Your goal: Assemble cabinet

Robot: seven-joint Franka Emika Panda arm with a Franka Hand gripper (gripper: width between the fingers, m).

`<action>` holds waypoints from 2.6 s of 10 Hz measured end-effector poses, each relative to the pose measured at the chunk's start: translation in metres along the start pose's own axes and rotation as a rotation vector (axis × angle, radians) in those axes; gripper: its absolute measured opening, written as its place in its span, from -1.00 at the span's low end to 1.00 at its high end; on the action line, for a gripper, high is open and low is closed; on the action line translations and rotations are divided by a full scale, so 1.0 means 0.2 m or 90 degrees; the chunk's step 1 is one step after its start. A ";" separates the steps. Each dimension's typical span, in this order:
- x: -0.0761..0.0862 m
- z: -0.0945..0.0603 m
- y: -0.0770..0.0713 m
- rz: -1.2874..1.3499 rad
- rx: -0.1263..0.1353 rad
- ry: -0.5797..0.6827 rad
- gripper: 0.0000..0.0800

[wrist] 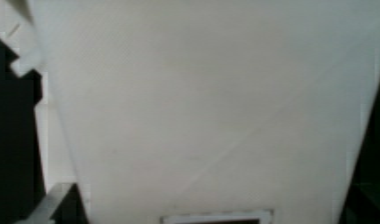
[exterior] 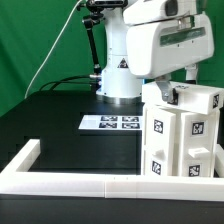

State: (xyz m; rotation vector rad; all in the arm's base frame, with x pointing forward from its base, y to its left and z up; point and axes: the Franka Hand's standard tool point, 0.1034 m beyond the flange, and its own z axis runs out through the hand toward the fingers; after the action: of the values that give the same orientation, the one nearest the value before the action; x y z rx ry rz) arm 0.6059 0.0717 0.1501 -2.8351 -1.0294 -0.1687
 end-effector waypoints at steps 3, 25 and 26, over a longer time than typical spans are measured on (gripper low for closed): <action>0.02 0.00 0.00 0.205 -0.010 0.013 0.40; 0.02 0.00 -0.03 1.179 0.009 0.060 0.40; 0.02 0.00 -0.03 1.193 0.010 0.057 0.43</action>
Offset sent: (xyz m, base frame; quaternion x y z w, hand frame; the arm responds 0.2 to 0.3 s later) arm -0.0072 0.0030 0.0000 -0.0163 0.0183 0.2752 0.9611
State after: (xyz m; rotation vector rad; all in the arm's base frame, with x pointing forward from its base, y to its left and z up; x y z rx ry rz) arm 0.6042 0.0789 0.1515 -2.4397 1.6418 -0.0542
